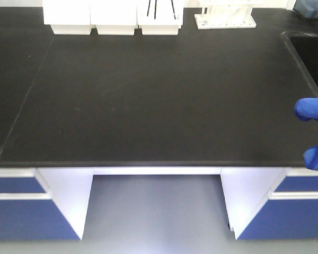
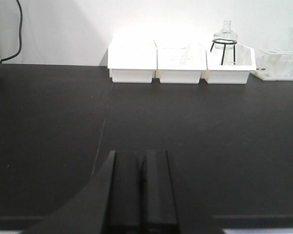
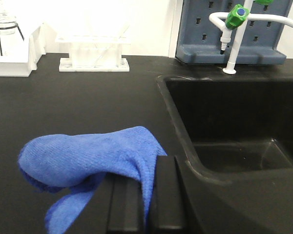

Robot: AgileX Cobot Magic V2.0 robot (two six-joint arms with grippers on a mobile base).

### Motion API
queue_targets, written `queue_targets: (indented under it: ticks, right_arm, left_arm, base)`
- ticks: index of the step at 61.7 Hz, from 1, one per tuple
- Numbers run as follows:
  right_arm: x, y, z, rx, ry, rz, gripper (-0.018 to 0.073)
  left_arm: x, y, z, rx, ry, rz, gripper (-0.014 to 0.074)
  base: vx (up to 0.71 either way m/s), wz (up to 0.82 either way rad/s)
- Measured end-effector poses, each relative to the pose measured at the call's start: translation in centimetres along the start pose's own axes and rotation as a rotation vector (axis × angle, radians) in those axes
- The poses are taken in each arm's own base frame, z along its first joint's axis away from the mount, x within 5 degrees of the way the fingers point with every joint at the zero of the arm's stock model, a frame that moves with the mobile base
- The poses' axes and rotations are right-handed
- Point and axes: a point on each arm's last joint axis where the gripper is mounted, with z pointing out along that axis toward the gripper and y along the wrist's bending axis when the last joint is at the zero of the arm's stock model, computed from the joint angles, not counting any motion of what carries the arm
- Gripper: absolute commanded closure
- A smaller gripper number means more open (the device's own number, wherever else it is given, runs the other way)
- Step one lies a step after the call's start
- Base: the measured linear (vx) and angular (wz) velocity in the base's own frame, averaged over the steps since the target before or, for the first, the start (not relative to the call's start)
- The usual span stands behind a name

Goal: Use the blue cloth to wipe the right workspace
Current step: 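Drive the base to the other bench holding the cloth in the right gripper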

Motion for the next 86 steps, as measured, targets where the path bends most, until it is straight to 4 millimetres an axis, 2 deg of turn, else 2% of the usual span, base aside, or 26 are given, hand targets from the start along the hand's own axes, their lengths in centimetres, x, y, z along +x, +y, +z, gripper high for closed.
queue_targets:
  ticks: [86]
  right_arm:
    - [0.00,0.00,0.00,0.000,0.000,0.000,0.0564]
  left_arm:
    - [0.00,0.00,0.00,0.000,0.000,0.000,0.0602]
  base:
    - [-0.28,0.00]
